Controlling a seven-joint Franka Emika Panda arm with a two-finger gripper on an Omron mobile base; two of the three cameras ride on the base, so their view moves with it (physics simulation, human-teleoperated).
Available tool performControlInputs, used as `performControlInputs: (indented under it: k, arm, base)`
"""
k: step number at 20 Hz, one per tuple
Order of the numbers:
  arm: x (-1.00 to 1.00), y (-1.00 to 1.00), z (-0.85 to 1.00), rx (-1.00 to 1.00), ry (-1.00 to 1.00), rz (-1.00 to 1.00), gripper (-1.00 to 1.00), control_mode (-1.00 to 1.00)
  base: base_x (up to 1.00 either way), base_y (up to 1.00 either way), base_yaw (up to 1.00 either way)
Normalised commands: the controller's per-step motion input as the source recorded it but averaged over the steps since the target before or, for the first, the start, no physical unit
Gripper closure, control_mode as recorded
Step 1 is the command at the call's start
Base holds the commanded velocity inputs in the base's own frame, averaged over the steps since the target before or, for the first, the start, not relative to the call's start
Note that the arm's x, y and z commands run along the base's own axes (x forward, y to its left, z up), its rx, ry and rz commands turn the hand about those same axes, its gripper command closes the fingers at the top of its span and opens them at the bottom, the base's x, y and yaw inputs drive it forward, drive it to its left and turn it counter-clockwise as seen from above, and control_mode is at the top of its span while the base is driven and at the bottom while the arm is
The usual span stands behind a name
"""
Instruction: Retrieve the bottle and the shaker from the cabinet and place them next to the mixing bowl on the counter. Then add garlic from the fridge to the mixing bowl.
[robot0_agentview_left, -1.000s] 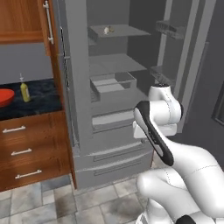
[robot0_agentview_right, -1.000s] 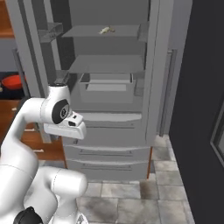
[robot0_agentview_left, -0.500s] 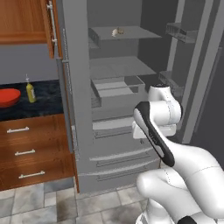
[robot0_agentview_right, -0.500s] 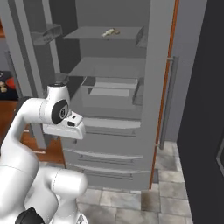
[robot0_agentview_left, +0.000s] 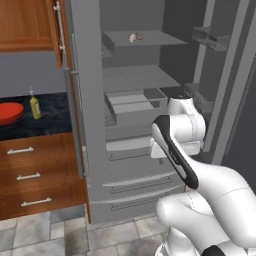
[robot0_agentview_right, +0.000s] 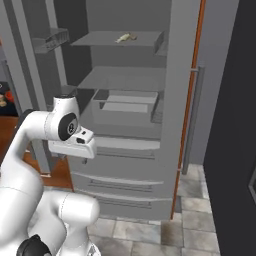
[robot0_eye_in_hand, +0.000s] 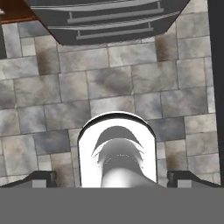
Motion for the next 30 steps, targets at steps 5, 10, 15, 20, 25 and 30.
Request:
performControlInputs:
  k: [5,10,15,20,25,30]
  arm:
    - [0.00,0.00,0.00,0.00,0.00,0.00,-1.00,1.00]
    - [0.00,0.00,0.00,0.00,0.00,0.00,-1.00,1.00]
    - [0.00,0.00,0.00,0.00,0.00,0.00,-1.00,1.00]
    - [0.00,0.00,0.00,0.00,0.00,0.00,-1.00,1.00]
    - [0.00,0.00,0.00,0.00,0.00,0.00,-1.00,1.00]
    - [0.00,0.00,0.00,0.00,0.00,0.00,-1.00,1.00]
  base:
    - [0.43,-0.13,-0.07]
    - [0.43,-0.09,-0.08]
    - [0.57,-0.04,-0.06]
    - [0.75,-0.14,0.00]
    - [0.75,-0.37,0.00]
    - [0.27,-0.10,0.00]
